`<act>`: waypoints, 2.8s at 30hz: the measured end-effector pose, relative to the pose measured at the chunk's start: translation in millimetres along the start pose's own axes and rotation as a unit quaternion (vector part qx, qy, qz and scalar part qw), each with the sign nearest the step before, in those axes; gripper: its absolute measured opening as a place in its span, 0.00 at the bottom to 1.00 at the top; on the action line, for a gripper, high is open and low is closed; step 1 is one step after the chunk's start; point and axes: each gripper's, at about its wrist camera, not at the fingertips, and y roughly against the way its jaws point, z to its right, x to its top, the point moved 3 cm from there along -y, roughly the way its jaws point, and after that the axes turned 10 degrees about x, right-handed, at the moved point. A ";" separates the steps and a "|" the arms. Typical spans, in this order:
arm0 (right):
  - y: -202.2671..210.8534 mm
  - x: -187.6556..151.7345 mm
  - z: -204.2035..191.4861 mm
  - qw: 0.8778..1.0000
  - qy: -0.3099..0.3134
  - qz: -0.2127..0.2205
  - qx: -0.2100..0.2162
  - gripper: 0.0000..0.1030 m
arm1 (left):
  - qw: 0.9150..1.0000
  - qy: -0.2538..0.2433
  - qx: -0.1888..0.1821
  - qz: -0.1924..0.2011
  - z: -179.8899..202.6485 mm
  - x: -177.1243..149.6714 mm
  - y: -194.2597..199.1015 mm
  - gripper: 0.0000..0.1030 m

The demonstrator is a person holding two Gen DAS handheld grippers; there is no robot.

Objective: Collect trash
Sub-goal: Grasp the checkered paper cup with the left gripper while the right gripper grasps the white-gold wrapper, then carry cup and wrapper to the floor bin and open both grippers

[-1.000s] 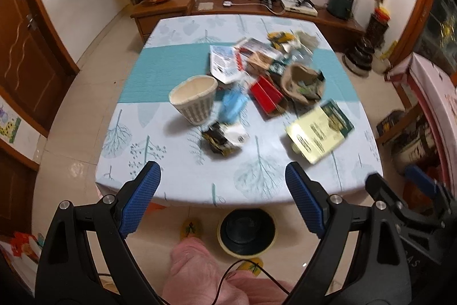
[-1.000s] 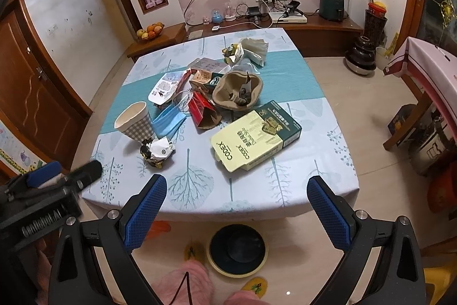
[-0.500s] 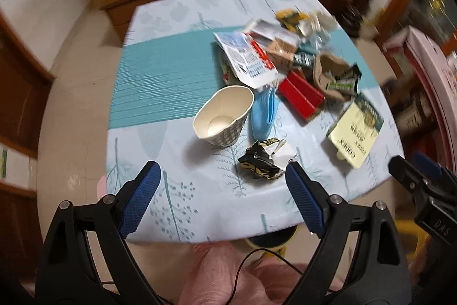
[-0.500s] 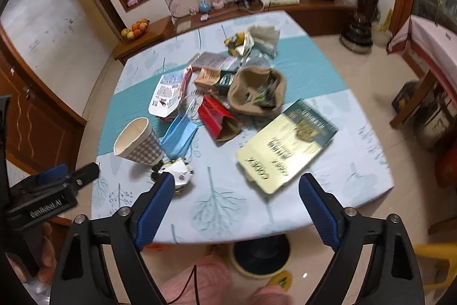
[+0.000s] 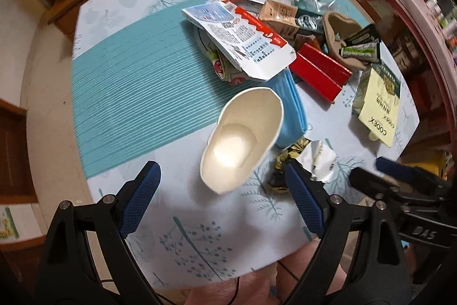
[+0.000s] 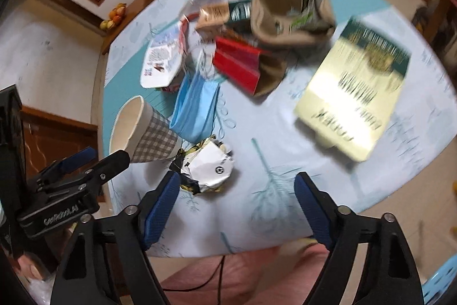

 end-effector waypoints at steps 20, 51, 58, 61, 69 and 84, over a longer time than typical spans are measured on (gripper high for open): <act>-91.0 -13.8 -17.9 0.996 -0.048 -0.011 0.077 0.40 | 0.999 -0.019 -0.032 -0.023 -9.4 3.2 -36.6 0.29; 58.2 -171.5 139.1 0.999 -0.006 0.015 0.032 0.38 | 0.997 -0.026 -0.071 0.011 181.0 -162.9 58.4 0.29; 43.2 -216.2 211.1 1.000 -0.022 -0.006 0.013 0.38 | 0.998 -0.035 -0.056 -0.019 229.5 -219.2 13.2 0.29; 24.2 -228.2 237.2 1.000 -0.022 -0.005 0.003 0.38 | 0.998 -0.044 -0.044 -0.028 243.6 -236.3 -11.5 0.29; -59.6 -255.1 314.3 1.000 -0.018 -0.013 -0.014 0.39 | 0.996 -0.058 -0.030 -0.056 276.8 -265.0 -102.2 0.30; -197.2 -274.6 381.8 0.999 -0.014 -0.031 -0.007 0.43 | 0.993 -0.100 -0.021 -0.057 313.7 -276.9 -207.7 0.37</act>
